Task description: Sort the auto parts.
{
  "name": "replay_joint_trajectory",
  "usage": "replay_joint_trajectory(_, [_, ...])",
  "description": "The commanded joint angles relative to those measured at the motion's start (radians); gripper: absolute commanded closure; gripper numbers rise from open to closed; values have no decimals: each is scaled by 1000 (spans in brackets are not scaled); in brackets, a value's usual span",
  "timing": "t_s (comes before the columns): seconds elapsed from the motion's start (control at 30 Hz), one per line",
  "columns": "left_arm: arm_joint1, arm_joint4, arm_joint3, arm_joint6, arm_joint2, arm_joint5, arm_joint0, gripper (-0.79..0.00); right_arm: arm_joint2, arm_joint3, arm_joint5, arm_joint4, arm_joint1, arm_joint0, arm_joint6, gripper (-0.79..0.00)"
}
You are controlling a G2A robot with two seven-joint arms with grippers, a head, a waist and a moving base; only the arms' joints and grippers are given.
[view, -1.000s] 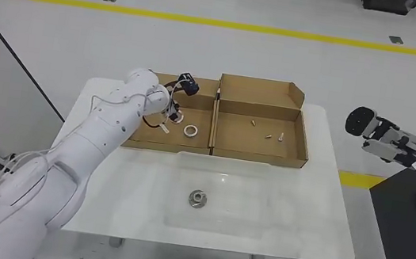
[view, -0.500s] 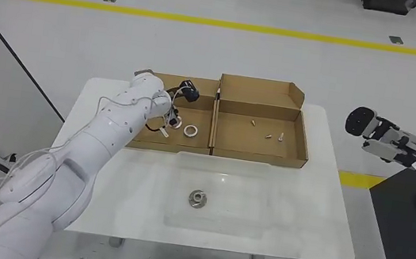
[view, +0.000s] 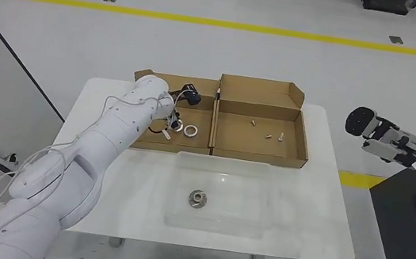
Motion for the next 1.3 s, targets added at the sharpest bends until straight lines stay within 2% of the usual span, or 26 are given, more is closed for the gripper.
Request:
replay_joint_trajectory(0.0, [-7,1,17,5,4,-2,-5,-179,0,0,0,0,0,0,0,-785])
replay_joint_trajectory(0.07, [-13,0,31,9,7,-3,-9,-237,0,0,0,0,0,0,0,-785])
replay_joint_trajectory(0.27, [-27,2,62,20,12,-10,-23,-305,0,0,0,0,0,0,0,-785])
replay_joint_trajectory(0.37, [-31,4,68,28,10,-10,-32,-400,0,0,0,0,0,0,0,-785])
replay_joint_trajectory(0.4, [-32,1,65,31,7,-10,-37,-610,0,0,0,0,0,0,0,-785])
replay_joint_trajectory(0.47, [-31,1,60,33,2,-7,-43,-785,0,0,0,0,0,0,0,-785])
replay_joint_trajectory(0.63, [-18,-3,24,44,-25,-22,-58,-785,0,0,0,0,0,0,0,-785])
replay_joint_trajectory(0.83, [24,-25,-119,39,-88,-104,-42,-785,0,0,0,0,0,0,0,-785])
replay_joint_trajectory(1.03, [95,-22,-383,-52,-188,-158,50,-785,0,0,0,0,0,0,0,-785])
replay_joint_trajectory(1.27, [172,-70,-799,-255,-330,-170,230,-785,0,0,0,0,0,0,0,-785])
